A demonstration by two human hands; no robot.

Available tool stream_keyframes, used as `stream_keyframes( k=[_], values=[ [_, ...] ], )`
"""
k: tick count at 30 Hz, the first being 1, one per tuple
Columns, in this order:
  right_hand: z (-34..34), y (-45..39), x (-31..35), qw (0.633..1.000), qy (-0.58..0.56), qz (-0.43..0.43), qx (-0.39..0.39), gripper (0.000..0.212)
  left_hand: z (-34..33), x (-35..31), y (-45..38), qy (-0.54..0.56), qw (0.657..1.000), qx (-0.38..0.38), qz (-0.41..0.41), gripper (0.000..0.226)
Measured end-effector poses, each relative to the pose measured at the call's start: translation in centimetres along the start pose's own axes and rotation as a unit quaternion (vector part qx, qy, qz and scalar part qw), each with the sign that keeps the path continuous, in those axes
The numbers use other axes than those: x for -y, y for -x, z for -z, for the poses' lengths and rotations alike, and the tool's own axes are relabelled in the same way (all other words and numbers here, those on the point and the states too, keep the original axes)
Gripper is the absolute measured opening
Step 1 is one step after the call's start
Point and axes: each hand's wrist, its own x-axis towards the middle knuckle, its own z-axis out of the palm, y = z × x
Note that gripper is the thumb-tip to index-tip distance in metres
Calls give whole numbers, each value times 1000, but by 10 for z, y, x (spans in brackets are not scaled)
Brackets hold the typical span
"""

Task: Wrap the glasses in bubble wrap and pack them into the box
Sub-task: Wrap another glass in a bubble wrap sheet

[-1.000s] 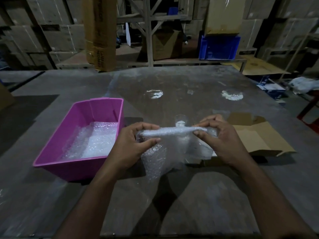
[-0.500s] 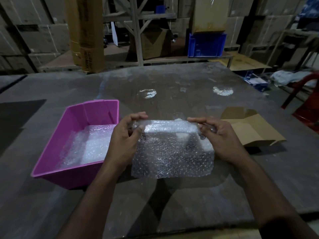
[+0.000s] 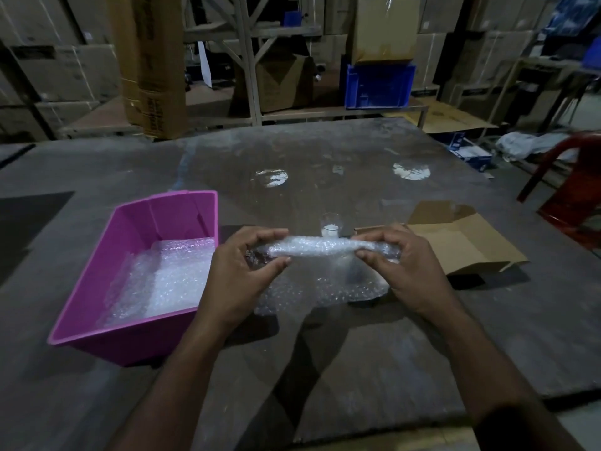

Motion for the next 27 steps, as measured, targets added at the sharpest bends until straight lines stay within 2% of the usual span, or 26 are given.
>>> stream_keyframes(
  k=[3, 9, 13, 17, 19, 21, 23, 25, 27],
  values=[
    [-2, -3, -2, 1000, -4, -2, 1, 13, 0, 3, -3, -68, 996, -25, -43, 24],
    [-1, -10, -6, 998, -56, -5, 9, 14, 2, 9, -8, -89, 996, 24, -7, 8],
    [-1, -18, -15, 994, -105, -24, 15, 28, -1, 3, -10, 7, 997, 53, 54, 12],
    [-2, -24, -17, 991, -130, -19, 32, 23, -6, 9, -17, 54, 996, 46, 59, 7],
    [-2, -28, -19, 990, -135, -18, 46, 22, -8, 12, -20, 73, 994, 57, 64, 31],
    [-1, -32, -22, 987, -144, -34, 59, 20, -9, 11, -22, 87, 991, 63, 74, 41],
    [2, -35, -24, 985, -149, -50, 77, 28, -11, 9, -25, 98, 989, 63, 85, 34],
    [4, -36, -25, 984, -144, -53, 89, 37, -11, 7, -28, 112, 986, 75, 101, 17],
    [2, -40, -26, 982, -154, -62, 87, 33, -11, 7, -30, 100, 986, 84, 104, 25]
  ],
)
